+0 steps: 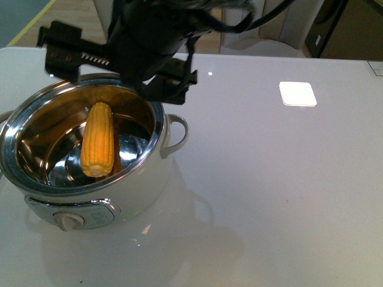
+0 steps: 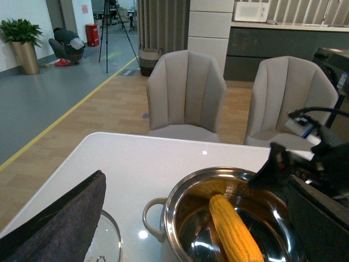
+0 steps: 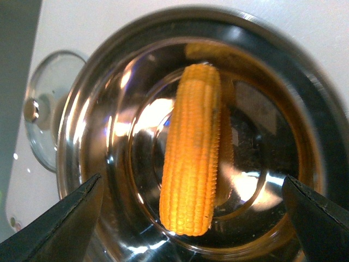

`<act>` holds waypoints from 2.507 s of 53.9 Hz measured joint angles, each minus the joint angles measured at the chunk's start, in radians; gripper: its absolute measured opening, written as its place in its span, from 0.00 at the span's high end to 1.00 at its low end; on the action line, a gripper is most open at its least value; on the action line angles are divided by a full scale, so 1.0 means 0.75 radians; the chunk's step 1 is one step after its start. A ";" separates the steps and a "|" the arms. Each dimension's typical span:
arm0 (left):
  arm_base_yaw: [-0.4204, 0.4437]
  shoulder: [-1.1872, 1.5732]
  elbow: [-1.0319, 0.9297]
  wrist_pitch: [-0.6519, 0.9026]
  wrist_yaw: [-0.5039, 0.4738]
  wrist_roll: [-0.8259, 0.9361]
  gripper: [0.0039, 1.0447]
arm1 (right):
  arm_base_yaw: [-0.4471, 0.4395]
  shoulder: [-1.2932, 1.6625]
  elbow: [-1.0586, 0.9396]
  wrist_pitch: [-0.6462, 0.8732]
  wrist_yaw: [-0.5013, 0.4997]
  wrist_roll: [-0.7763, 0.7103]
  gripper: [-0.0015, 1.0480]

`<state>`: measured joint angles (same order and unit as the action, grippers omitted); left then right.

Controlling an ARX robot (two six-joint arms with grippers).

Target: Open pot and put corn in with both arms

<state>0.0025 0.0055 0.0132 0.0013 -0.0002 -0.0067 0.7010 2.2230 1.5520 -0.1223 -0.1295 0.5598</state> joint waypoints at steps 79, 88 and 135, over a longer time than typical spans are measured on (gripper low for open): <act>0.000 0.000 0.000 0.000 -0.001 0.000 0.07 | -0.888 -1.681 -1.877 1.240 0.186 -0.740 0.98; 0.000 0.000 0.000 0.000 0.000 0.000 0.07 | -0.930 -1.865 -1.959 1.133 0.176 -0.740 0.98; 0.000 0.000 0.000 0.000 0.000 0.000 0.07 | -0.932 -2.533 -2.045 0.594 0.175 -0.740 0.98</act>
<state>0.0025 0.0055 0.0132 0.0013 -0.0002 -0.0067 0.0021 0.3233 0.0181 0.3229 0.0021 0.0048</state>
